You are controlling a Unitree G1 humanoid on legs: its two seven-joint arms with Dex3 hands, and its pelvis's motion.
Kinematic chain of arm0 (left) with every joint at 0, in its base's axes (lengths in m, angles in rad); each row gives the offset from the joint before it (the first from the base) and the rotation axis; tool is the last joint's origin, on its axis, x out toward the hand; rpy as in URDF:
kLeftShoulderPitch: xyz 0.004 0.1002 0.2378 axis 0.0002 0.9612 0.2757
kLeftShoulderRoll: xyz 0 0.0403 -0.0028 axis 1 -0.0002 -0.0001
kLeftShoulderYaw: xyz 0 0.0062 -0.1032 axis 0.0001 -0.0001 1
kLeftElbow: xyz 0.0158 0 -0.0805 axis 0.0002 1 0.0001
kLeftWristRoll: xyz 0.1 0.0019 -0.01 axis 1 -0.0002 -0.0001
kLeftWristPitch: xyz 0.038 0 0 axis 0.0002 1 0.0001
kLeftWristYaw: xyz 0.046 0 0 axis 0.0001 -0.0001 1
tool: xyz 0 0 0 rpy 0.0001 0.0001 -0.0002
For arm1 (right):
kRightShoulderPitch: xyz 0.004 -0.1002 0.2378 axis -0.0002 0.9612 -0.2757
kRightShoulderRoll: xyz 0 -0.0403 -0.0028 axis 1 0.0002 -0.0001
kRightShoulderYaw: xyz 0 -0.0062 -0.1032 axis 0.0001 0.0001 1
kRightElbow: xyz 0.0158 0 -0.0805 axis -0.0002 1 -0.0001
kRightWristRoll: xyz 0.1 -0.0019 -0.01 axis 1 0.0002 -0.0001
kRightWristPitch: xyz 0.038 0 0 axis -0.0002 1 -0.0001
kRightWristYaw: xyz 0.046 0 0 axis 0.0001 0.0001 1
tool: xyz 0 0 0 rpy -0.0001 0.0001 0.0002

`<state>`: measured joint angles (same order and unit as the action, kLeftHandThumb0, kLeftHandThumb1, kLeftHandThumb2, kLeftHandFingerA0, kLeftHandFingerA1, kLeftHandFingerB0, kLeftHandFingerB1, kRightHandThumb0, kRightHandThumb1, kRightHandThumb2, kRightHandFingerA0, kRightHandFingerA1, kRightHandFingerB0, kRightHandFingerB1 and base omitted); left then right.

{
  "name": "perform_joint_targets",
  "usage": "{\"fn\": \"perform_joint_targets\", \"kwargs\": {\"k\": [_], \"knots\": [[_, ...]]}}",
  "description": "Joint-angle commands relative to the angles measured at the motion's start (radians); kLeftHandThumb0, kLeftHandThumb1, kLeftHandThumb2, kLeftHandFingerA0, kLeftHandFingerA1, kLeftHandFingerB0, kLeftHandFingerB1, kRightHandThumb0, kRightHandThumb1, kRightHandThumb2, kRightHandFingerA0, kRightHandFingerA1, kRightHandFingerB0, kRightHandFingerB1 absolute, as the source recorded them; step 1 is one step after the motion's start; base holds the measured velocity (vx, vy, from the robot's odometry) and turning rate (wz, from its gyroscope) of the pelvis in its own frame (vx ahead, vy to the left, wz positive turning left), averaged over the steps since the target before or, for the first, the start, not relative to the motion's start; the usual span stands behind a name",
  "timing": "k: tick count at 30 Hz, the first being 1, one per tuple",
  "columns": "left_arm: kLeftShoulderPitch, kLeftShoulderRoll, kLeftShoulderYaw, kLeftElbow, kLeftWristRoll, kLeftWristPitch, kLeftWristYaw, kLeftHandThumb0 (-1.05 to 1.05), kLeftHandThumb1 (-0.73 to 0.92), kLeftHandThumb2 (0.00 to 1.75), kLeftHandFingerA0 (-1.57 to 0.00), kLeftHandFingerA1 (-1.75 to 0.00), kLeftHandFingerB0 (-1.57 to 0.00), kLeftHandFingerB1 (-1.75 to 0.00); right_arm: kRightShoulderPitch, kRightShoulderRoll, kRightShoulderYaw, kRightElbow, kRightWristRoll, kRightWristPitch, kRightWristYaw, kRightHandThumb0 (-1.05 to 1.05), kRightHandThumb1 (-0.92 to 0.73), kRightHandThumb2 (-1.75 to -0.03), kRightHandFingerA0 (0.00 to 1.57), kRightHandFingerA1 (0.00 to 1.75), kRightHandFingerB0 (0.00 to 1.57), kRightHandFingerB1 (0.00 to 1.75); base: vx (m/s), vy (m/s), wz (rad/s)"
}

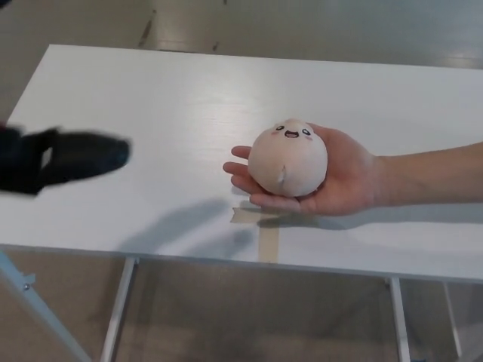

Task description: Use the left hand to take the pink dumpling toy on a person's hand and put it on the desk.

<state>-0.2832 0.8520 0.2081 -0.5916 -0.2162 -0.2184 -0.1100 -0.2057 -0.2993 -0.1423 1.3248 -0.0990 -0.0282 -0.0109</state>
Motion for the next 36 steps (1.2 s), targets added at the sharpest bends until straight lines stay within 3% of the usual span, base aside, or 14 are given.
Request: {"fn": "perform_joint_targets", "kwargs": {"k": [1,16,36], "knots": [[-0.262,-0.046,-0.294,0.169,0.214,0.26,-0.129,-0.63,0.4,0.7,-0.24,-0.41,-0.17,-0.36,-0.004,-0.01,-0.01,0.001,0.015,0.01,0.015,-0.26,-0.7,-0.6,0.67,0.45,0.57,0.42,0.0,0.0,0.0],[-0.52,-0.203,-0.637,0.602,0.56,0.275,-0.146,-0.65,0.4,0.71,-0.26,-0.42,-0.15,-0.35,-0.012,-0.013,-0.014,-0.001,0.02,0.009,0.027,-0.26,-0.71,-0.61,0.65,0.45,0.54,0.42,0.0,0.0,0.0],[-0.737,-0.387,-0.818,0.907,0.685,0.432,-0.252,-0.68,0.41,0.71,-0.15,-0.38,-0.08,-0.34,-0.017,-0.012,-0.018,-0.001,0.02,0.001,0.029,-0.26,-0.71,-0.61,0.63,0.44,0.54,0.42,0.0,0.0,0.0]]}}
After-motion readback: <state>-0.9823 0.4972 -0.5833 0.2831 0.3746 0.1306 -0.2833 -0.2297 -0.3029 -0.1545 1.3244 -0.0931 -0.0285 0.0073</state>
